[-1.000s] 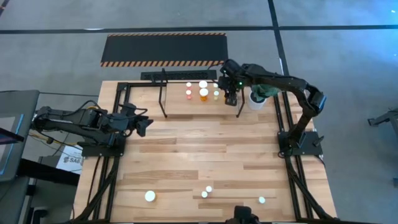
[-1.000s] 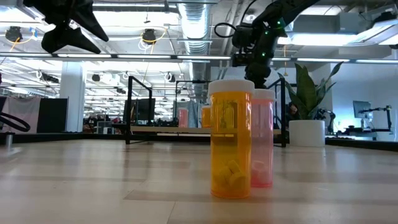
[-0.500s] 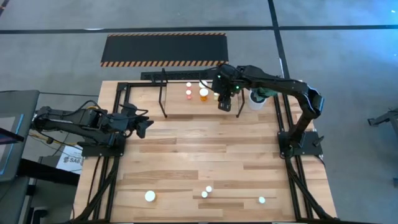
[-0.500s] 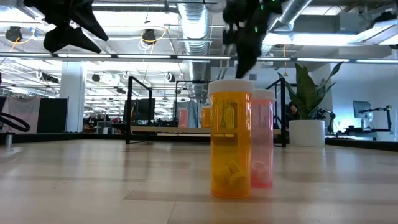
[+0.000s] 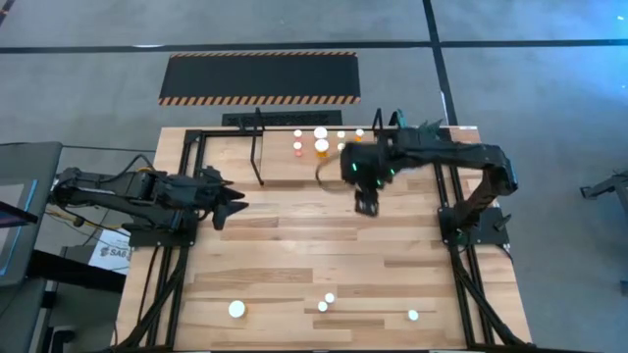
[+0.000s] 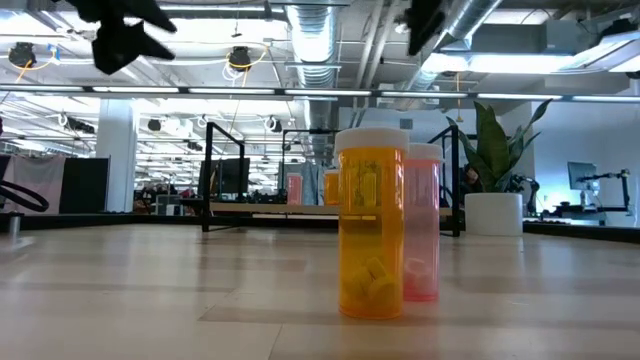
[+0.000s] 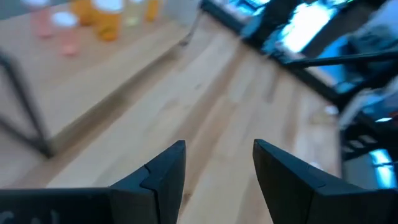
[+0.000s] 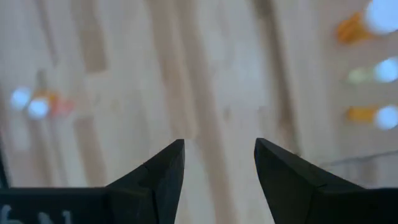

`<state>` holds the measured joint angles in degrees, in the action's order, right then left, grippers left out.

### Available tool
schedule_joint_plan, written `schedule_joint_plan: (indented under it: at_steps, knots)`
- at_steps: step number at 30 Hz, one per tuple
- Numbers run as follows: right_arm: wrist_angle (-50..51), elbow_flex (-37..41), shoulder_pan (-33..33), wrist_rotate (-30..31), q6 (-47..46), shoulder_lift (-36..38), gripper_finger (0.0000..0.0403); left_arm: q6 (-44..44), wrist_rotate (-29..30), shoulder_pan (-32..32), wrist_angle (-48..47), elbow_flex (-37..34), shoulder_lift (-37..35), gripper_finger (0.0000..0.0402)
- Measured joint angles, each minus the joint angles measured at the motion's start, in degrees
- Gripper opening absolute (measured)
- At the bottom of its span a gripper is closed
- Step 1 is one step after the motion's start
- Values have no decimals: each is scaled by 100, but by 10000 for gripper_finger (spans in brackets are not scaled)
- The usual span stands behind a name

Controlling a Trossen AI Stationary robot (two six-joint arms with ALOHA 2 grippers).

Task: Pick and place medicine bottles onto shelf by color
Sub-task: Put the pink pill bottle on the shelf aligned with the other pink pill bottles

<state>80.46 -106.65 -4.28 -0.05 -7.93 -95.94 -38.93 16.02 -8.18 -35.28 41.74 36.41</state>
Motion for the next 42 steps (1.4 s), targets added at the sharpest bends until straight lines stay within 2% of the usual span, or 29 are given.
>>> schedule_joint_plan:
  at_steps: [3, 7, 9, 14, 20, 23, 27, 30, 32, 35, 39, 42]
  knots:
    - [383, 0, 567, 89, -345, 54, 214, 20, -205, -70, 545, 0, 118, 174]
    - [957, 4, 1304, 592, -859, 115, 210, -280, -501, -421, 1258, 0, 546, 174]
    - [955, 65, 1673, 786, -1168, 191, 208, -577, -654, -751, 1619, 0, 911, 174]
    - [961, 474, 2651, 793, -2163, 593, 208, -1578, -840, -1765, 2403, 118, 2084, 174]
    - [888, 894, 3826, 810, -3688, 920, 206, -3274, -1013, -2756, 1902, 785, 3190, 174]
    - [839, 1046, 4373, 1074, -4210, 912, 206, -4270, -1135, -3263, 1379, 1150, 3559, 174]
    - [748, 1242, 4865, 1239, -4562, 795, 207, -5760, -1088, -3893, 515, 1494, 3922, 174]
    - [726, 1241, 5069, 1241, -4611, 591, 205, -6490, -705, -4116, 406, 1605, 4190, 174]
    - [722, 1240, 5176, 1239, -4611, 469, 203, -6357, -401, -4129, 690, 1669, 4409, 174]
    - [722, 1241, 5239, 1226, -4578, 273, 203, -5180, 10, -4057, 1161, 1898, 4800, 174]
    - [699, 1239, 5222, 1231, -4540, 89, 203, -3866, 399, -3925, 1159, 2220, 5362, 174]
    - [382, 1239, 5093, 1429, -4086, -69, 201, -3471, 488, -3807, 1176, 2428, 5621, 174]
